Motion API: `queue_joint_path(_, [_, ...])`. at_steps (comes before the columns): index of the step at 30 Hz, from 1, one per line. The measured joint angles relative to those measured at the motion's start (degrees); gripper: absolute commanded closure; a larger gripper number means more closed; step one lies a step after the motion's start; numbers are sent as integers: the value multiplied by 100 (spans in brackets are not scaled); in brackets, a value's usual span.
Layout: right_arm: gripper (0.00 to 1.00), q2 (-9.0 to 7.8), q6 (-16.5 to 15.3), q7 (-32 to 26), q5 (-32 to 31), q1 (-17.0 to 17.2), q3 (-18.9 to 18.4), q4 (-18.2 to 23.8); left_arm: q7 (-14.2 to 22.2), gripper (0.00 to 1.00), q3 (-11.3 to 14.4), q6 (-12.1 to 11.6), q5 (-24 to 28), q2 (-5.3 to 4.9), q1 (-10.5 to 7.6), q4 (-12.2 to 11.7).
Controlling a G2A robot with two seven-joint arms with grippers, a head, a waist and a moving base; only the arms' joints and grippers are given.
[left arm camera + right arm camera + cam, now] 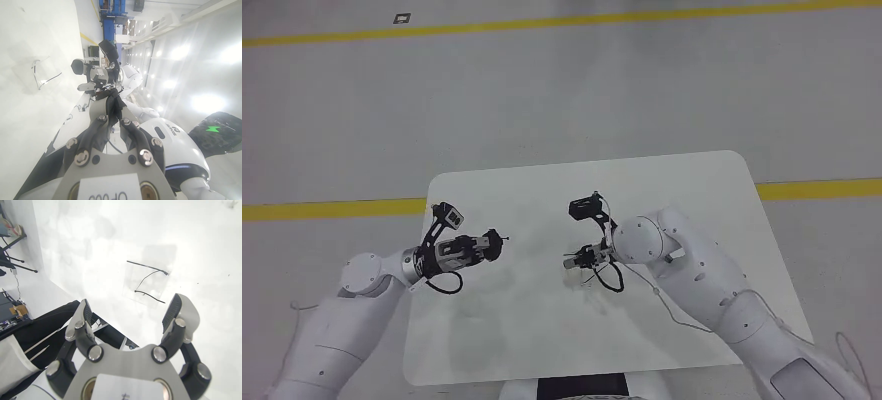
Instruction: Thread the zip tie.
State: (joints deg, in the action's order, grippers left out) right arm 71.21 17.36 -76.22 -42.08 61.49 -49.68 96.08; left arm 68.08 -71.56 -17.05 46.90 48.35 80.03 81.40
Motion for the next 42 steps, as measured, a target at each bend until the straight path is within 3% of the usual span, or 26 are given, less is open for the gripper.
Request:
queue_joint_path(4, [0,25,-56,124,-67,18,153,19,-240,100,20,-33,-77,21,-6,49])
queue_joint_path(7, [0,101,188,49,-312,-144,453,-32,-384,100,122,-47,-178,56,-66,112])
queue_joint_path(11, [0,285,214,-35,-423,-287,642,-383,-635,100,298,-85,-301,118,-198,149])
queue_joint_path(16, [0,526,212,-245,-690,-241,503,-606,-738,100,419,-163,-394,166,-326,90])
queue_joint_path(23, [0,534,208,-252,-702,-233,499,-596,-734,100,418,-168,-405,166,-327,88])
queue_joint_path(28, [0,600,212,-223,-773,-241,529,-878,-734,100,418,-168,-405,166,-327,88])
queue_joint_path(33, [0,827,213,-164,-676,-221,307,-1236,-734,100,418,-168,-405,166,-327,88])
queue_joint_path(38, [0,1093,212,-255,-1014,-55,-139,-1383,-734,100,418,-168,-405,166,-327,88])
queue_joint_path(42, [0,1109,212,-284,-1058,-37,-188,-1354,-734,100,418,-168,-405,166,-327,88])
